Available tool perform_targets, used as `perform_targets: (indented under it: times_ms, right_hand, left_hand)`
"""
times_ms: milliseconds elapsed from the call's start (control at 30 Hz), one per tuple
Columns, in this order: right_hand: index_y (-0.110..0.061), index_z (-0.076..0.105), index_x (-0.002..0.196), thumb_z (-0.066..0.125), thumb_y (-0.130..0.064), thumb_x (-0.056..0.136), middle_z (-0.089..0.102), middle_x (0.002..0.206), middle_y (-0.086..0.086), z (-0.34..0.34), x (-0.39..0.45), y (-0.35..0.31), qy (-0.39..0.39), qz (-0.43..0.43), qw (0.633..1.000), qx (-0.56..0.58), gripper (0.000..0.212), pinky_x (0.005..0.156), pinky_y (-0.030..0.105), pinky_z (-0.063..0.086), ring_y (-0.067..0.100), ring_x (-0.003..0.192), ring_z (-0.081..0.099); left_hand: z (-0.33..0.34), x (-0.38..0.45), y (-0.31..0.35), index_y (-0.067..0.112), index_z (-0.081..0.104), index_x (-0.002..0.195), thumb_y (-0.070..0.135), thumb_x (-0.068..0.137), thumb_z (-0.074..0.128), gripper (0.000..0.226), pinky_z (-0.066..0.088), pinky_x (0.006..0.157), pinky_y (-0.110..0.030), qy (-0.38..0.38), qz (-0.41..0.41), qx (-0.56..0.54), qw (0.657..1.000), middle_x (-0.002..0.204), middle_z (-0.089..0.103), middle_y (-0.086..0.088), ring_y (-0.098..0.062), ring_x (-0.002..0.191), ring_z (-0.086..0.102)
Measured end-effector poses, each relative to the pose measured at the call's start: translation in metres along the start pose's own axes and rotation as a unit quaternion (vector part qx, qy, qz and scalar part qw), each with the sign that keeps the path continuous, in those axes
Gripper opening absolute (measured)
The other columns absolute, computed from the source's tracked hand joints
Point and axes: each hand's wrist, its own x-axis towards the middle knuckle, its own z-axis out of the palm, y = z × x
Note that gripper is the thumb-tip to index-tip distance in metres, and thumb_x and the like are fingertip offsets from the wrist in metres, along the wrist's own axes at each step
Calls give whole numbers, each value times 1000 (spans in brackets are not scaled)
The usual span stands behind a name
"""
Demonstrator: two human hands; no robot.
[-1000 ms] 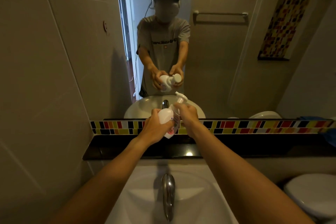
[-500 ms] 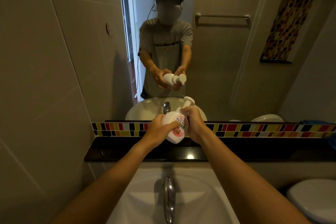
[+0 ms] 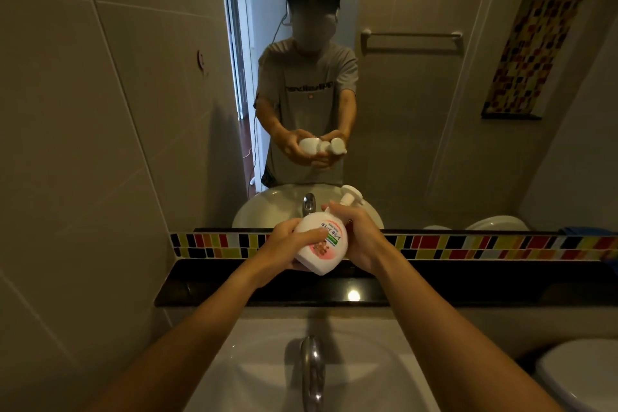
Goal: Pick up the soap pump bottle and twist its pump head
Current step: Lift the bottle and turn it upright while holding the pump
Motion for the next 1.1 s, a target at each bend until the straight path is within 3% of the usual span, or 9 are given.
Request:
perform_targets:
  times_ms: [133, 300, 367, 467, 633, 733, 867, 967, 1100]
  right_hand:
    - [-16, 65, 91, 70, -42, 85, 72, 91, 8, 9, 1, 6, 122, -1, 988, -96, 26, 81, 44, 57, 25, 85, 69]
    - [-8, 65, 94, 49, -22, 93, 67, 87, 14, 1, 1, 4, 51, 7, 998, 35, 21, 70, 40, 50, 26, 76, 63]
    - [-5, 65, 108, 49, -23, 95, 68, 90, 13, -4, 4, 6, 47, 2, 999, -16, 28, 71, 39, 51, 26, 80, 64]
    - [-6, 66, 116, 51, -25, 96, 71, 92, 11, -3, 5, 10, 94, -17, 991, -95, 32, 68, 35, 50, 23, 81, 66]
    - [-4, 70, 96, 59, -17, 89, 69, 84, 11, 9, 7, 3, 185, -22, 978, -95, 18, 59, 30, 47, 20, 71, 63]
    - [-8, 71, 95, 58, -20, 88, 69, 82, 8, 7, 6, -6, 125, -45, 987, -90, 19, 62, 32, 46, 20, 73, 63]
    - [-7, 68, 106, 46, -33, 93, 67, 89, 9, -5, 11, -25, 54, -23, 993, 98, 36, 64, 33, 45, 19, 73, 61]
    - [-8, 67, 113, 43, -50, 97, 72, 95, 13, -11, 13, -40, 7, -7, 995, 102, 51, 67, 34, 51, 23, 80, 67]
    - [-7, 62, 111, 45, -49, 97, 74, 99, 14, -7, 13, -46, -47, -7, 993, 107, 48, 84, 39, 53, 27, 92, 67]
  left_hand:
    - [6, 5, -9, 27, 51, 118, 34, 73, 80, 53, 53, 70, -20, 107, 121, 190, 968, 104, 57, 12, -9, 92, 60]
    - [10, 4, -9, 20, 56, 120, 31, 83, 70, 41, 61, 78, -36, 54, 35, 6, 998, 108, 69, -4, -18, 95, 69]
    - [8, 5, -9, 18, 57, 121, 32, 84, 69, 41, 61, 76, -33, 40, 29, 6, 999, 106, 69, -3, -17, 94, 69]
    - [10, 7, -12, 20, 56, 121, 33, 81, 73, 45, 60, 79, -33, 77, 56, 56, 994, 109, 67, -2, -18, 97, 67]
    - [23, 6, -17, 21, 53, 121, 33, 80, 74, 47, 53, 63, -16, 136, 93, 66, 984, 108, 63, 2, -10, 89, 64]
    - [25, 3, -14, 24, 49, 123, 32, 82, 71, 47, 54, 57, -14, 128, 86, 12, 988, 109, 61, 4, -13, 92, 64]
    - [15, 1, -13, 22, 53, 124, 35, 83, 68, 46, 60, 80, -34, 49, 63, -69, 994, 119, 66, -8, -24, 104, 68]
    - [13, 0, -17, 22, 56, 124, 40, 75, 69, 53, 59, 86, -41, 12, 51, -80, 995, 120, 67, -11, -26, 107, 68]
    - [20, 2, -23, 21, 58, 122, 34, 77, 66, 48, 54, 94, -49, -10, 48, -163, 985, 121, 67, -15, -32, 112, 65]
